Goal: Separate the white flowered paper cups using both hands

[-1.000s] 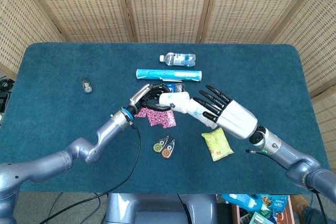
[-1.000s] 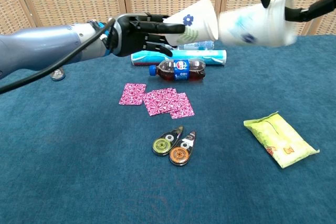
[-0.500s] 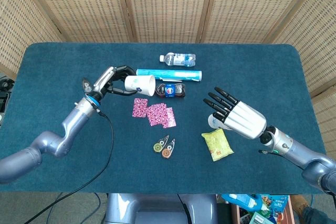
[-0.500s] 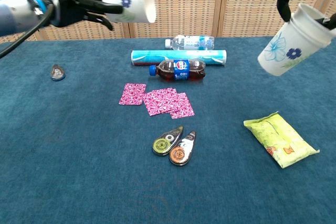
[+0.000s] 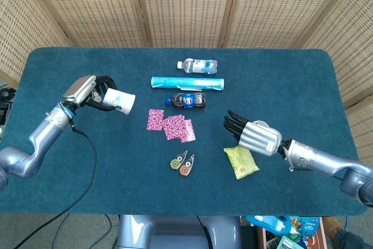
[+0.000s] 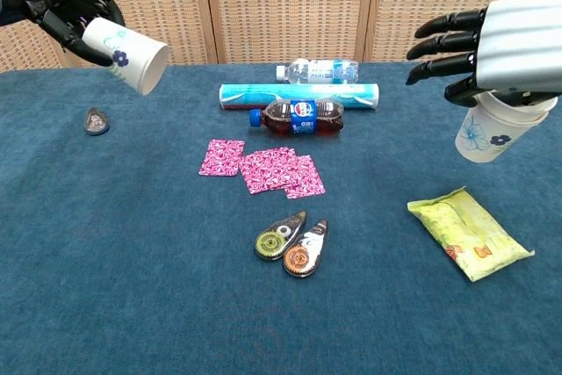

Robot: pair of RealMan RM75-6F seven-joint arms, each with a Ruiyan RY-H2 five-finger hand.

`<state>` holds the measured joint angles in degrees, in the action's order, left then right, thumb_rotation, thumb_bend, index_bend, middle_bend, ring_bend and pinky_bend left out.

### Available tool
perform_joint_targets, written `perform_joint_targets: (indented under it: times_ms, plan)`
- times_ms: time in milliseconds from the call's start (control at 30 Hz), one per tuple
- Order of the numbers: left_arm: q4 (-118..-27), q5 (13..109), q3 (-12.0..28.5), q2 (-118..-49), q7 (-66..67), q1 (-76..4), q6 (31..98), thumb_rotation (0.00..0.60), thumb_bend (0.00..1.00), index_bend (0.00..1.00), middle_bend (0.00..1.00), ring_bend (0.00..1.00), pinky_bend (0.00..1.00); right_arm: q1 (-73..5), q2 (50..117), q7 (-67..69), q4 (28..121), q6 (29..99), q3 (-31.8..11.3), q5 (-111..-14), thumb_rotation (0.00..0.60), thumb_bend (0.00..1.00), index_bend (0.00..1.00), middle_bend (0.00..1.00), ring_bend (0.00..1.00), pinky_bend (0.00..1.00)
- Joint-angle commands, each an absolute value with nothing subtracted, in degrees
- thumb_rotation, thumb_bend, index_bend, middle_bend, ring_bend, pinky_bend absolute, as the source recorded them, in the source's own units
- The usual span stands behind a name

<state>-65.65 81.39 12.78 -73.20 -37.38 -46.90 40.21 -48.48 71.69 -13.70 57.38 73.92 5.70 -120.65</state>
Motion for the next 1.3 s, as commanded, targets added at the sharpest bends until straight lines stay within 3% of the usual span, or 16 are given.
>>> perform_joint_targets:
  times_ms: [33,400,467,533,600,667,700,733,800,1067,1300]
  plan:
    - [-65.56,78.04,10.44,-71.96,-23.26,-45.45,40.04,0.6,0.12,0.52,0.5,0.48,0.48,-50.49,72.53,-16.75,57.12,69.1,6.9,-121.65,0.6,0.59,0.71,0.29,0.17,0.18]
    - [-62.5,70.25,9.44,-77.22,-7.18,-43.55,42.31,0.6,0.12,0.52,0.5,0.48,0.48,-53.57,76.36,-19.09,54.96,59.28,7.54,-120.05,0.6,0.59,0.71,0.28,0.17,0.18]
    - [-61.5,69.71,9.33,-78.4,-6.29,-43.46,42.47,0.6,0.12,0.52,0.5,0.48,0.47,-53.76,77.05,-18.96,54.47,58.35,7.57,-119.46,0.6,0.59,0.65,0.27,0.17,0.18]
    - [-60.51,69.29,9.22,-79.46,-5.81,-43.48,42.25,0.6,0.12,0.52,0.49,0.45,0.43,-53.91,77.5,-18.56,54.27,57.6,7.6,-118.81,0.6,0.48,0.46,0.23,0.17,0.18]
    - [-59.73,69.03,9.0,-80.28,-5.55,-43.63,41.55,0.6,0.12,0.48,0.39,0.35,0.35,-53.91,77.68,-19.05,54.02,57.02,7.37,-118.06,0.6,0.2,0.24,0.17,0.17,0.18]
    - [-59.38,68.8,8.78,-80.74,-5.65,-43.85,40.45,0.6,0.12,0.34,0.24,0.22,0.27,-53.51,77.78,-20.6,54.25,56.6,6.64,-116.83,0.6,0.04,0.17,0.14,0.17,0.17]
    - [-59.38,68.74,8.73,-80.79,-5.84,-43.93,39.98,0.6,0.12,0.26,0.18,0.17,0.25,-53.32,77.8,-21.05,54.49,56.58,6.4,-116.38,0.6,0.02,0.15,0.13,0.16,0.17]
    - [-59.56,68.69,8.66,-80.77,-6.22,-44.05,39.28,0.6,0.12,0.14,0.1,0.1,0.21,-52.99,77.75,-21.63,54.9,56.73,5.99,-115.66,0.6,0.0,0.14,0.13,0.16,0.17]
    - [-60.13,68.88,8.64,-80.45,-6.93,-44.19,38.6,0.6,0.12,0.01,0.01,0.03,0.16,-52.36,77.47,-22.78,55.83,57.51,5.31,-114.62,0.6,0.0,0.14,0.12,0.16,0.17]
    - [-67.1,69.93,10.09,-75.31,-9.91,-42.6,42.15,0.6,0.12,0.0,0.0,0.0,0.12,-48.39,73.53,-23.7,63.3,64.92,2.0,-109.71,0.6,0.0,0.12,0.11,0.15,0.16]
    - [-77.74,70.71,11.03,-68.02,-10.47,-37.82,50.62,0.6,0.12,0.0,0.0,0.0,0.08,-38.88,67.23,-22.42,75.63,75.25,-1.59,-100.46,0.6,0.0,0.04,0.03,0.05,0.05]
